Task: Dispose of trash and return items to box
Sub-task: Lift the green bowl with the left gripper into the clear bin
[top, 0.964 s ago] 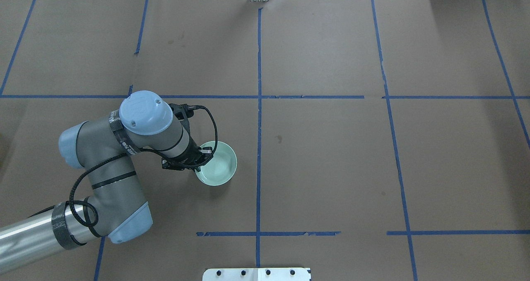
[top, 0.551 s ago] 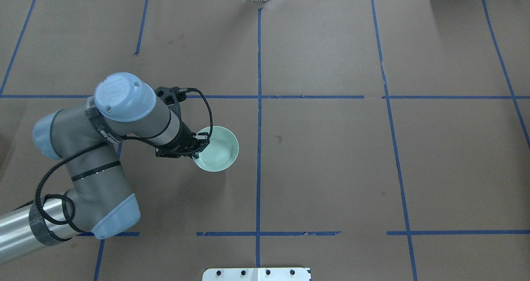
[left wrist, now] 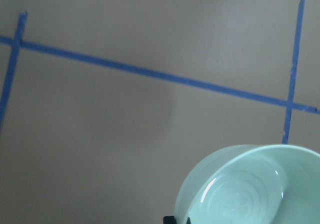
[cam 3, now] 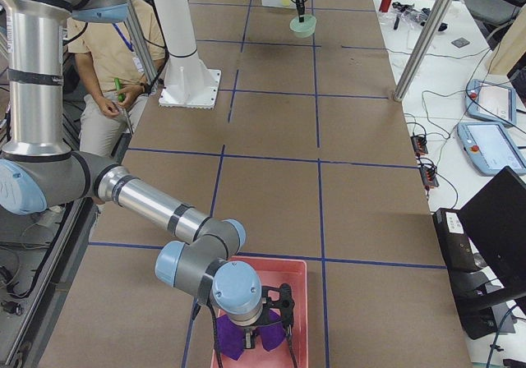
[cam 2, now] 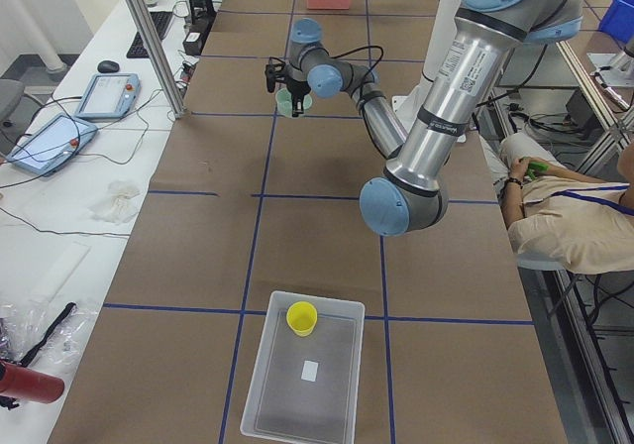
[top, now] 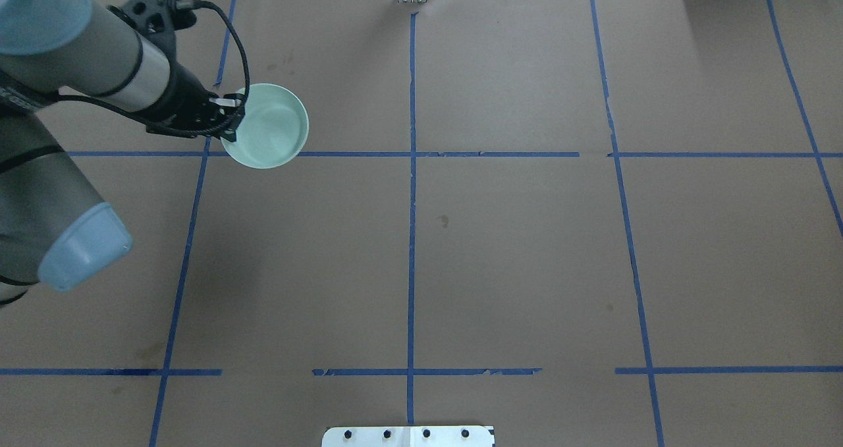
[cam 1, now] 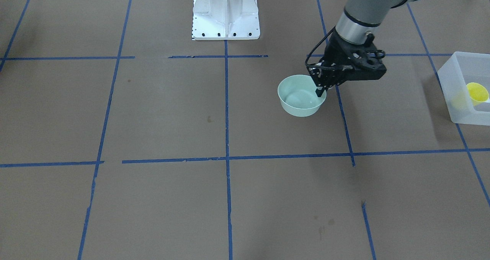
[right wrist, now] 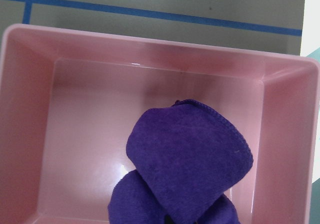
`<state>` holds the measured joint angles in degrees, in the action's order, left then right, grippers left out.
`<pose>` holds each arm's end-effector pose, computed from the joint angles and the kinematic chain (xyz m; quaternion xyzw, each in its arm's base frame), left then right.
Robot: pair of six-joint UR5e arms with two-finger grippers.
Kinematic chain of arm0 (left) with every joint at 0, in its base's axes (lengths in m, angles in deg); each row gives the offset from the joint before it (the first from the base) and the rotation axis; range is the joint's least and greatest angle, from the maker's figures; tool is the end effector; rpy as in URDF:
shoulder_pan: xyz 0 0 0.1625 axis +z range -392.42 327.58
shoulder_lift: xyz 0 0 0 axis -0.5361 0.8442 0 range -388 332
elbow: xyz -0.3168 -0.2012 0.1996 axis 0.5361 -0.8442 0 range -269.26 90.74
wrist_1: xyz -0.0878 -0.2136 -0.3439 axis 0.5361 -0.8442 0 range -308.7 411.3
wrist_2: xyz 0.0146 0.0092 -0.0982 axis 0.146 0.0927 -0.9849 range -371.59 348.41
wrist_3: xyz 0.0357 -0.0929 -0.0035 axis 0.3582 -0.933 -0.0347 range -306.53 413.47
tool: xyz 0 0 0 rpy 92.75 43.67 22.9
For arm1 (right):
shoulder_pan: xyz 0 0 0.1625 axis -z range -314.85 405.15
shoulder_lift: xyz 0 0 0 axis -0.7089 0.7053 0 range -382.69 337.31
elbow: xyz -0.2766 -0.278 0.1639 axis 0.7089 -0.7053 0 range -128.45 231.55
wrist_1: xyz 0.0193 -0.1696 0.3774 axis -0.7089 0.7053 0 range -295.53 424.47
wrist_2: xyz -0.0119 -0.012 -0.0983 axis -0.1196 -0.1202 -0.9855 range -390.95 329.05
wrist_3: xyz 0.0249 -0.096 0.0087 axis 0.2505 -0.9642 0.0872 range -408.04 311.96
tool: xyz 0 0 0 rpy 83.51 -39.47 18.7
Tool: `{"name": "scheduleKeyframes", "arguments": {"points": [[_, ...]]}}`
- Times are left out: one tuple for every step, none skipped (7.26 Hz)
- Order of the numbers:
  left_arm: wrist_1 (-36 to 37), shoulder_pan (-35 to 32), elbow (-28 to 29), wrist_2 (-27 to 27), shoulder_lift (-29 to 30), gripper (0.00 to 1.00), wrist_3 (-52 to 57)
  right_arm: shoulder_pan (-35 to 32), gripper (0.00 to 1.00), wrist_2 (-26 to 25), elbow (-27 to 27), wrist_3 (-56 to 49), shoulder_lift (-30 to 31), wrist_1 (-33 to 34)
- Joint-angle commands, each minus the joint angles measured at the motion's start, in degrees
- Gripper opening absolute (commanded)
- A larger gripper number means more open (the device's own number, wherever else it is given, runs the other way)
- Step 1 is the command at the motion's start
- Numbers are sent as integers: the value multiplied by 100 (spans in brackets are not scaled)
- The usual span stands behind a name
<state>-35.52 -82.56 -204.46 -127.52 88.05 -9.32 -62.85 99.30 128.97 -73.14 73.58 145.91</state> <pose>0.2935 -0.4916 0.2241 0.0881 0.4379 -0.0873 0.8904 0.1921 -0.3680 0.8041 0.0476 -0.3496 -0.0271 0.9353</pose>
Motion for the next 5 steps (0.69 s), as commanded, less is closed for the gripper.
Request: {"name": "scheduleKeyframes", "arguments": {"points": [[419,-922,-178,-182,-275,0,1569,50,100,18,-167,330,-12,-374],[419,-1431,-152,-297,-633,0,2473,76,100,105,-106,339,-21,-383],[420,-1863,-30,-316,-1002,0,3822,164,100,306,52,382,-29,-392],[385,-2598,371,-316,-1163,0,4984,356,100,369,506,948,-29,-383],[350,-3258,863,-351,-1295,0,6100,697,100,387,1041,1624,-29,-365]]}}
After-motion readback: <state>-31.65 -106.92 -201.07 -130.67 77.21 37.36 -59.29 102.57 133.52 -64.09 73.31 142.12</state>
